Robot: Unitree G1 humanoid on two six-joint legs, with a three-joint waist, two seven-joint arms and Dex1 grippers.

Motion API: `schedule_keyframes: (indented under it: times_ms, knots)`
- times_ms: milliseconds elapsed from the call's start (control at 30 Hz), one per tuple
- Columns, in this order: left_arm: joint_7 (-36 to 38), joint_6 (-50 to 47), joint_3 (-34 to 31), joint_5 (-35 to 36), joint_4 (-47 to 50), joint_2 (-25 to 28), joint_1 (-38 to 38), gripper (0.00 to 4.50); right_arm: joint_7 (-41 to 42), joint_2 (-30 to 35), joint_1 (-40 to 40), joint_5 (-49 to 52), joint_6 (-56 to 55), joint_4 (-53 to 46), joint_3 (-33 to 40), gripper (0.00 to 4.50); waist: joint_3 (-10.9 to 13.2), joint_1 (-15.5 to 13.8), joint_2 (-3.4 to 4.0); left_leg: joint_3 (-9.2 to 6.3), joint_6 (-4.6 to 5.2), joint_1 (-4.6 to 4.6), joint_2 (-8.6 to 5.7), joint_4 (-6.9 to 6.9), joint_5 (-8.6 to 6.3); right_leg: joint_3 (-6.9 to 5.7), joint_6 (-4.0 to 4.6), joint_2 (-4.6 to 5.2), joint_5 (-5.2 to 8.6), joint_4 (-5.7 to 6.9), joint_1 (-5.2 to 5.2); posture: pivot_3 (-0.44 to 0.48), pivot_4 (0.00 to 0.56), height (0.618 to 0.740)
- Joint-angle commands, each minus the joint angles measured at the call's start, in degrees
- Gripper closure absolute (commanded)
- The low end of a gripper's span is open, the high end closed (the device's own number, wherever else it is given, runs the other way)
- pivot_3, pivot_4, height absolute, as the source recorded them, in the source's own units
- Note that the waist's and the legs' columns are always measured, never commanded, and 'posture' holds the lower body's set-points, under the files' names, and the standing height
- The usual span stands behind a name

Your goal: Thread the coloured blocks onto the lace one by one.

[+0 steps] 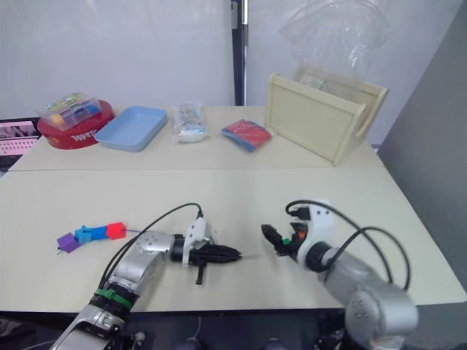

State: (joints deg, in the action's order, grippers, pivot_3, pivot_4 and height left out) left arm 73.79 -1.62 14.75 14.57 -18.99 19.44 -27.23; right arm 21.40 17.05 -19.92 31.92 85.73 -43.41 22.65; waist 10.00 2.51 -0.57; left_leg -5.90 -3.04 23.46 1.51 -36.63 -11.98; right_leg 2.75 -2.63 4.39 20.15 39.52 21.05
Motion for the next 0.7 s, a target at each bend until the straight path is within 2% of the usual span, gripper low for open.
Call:
schedule_keyframes:
  times_ms: [33, 167, 233, 333, 400, 533, 700]
  knots:
    - [-0.23, 0.63, -0.29, -0.08, 0.57, -0.24, -0.37, 4.5, 13.66, 15.68, -1.42, 2.8, -8.43, 1.29, -7.04, 0.02, 0.02, 0.0, 0.05, -0.01, 0.01, 0.0, 0.0, 0.0, 0.0, -0.01, 0.0, -0.01, 0.0, -0.02, -0.02, 0.0, 0.15, 0.74]
    - [-0.59, 0.66, -0.27, -0.2, 0.67, -0.4, -0.51, 4.5, 27.02, 36.14, -1.2, -5.59, -27.73, 6.72, -19.85, 0.02, 0.03, 0.15, 0.05, -0.01, 0.1, 0.0, 0.0, -0.02, -0.05, -0.04, 0.0, -0.01, 0.0, -0.21, -0.11, 0.0, 0.15, 0.74]
    - [-0.7, 0.7, -0.3, -0.28, 0.68, -0.39, -0.6, 4.5, 30.37, 41.13, -2.08, -9.15, -34.38, 10.39, -23.99, 0.02, 0.04, 0.11, 0.03, 0.03, 0.11, 0.0, -0.05, -0.07, -0.06, -0.02, -0.01, 0.03, 0.01, -0.26, -0.15, 0.0, 0.15, 0.74]
    - [-0.95, 0.74, -0.4, -0.44, 0.71, -0.4, -0.7, 4.5, 40.75, 46.72, -6.82, -15.43, -47.19, 15.39, -33.26, 0.02, 0.04, 0.25, 0.03, 0.06, 0.11, -0.02, -0.04, -0.13, -0.06, -0.02, -0.02, 0.05, 0.01, -0.33, -0.23, 0.0, 0.15, 0.74]
    - [-1.06, 0.56, -0.41, -0.51, 1.03, -0.47, -0.6, 4.5, 45.44, 47.74, -9.38, -18.5, -52.84, 18.07, -37.24, 0.02, 0.04, 0.24, 0.03, 0.06, 0.11, -0.06, -0.01, -0.11, -0.06, -0.02, -0.02, 0.02, 0.01, -0.33, -0.23, 0.0, 0.15, 0.74]
    - [-0.13, -1.46, -0.49, 0.62, 2.81, -0.46, 0.05, 4.5, 49.0, 44.92, -13.88, -22.38, -58.16, 24.41, -41.4, 0.02, 0.04, 0.01, 0.02, 0.06, 0.1, -0.01, -0.01, -0.15, -0.05, -0.04, -0.02, 0.04, 0.01, -0.36, -0.25, 0.0, 0.15, 0.74]
    - [-1.46, -1.71, -1.01, 0.04, 4.4, 0.02, 0.91, 4.5, 53.29, 40.6, -19.72, -31.95, -66.45, 34.93, -49.42, 0.02, 0.04, 0.08, 0.03, 0.05, 0.09, -0.04, 0.0, -0.16, -0.05, -0.05, -0.01, 0.04, 0.0, -0.36, -0.26, 0.0, 0.15, 0.74]
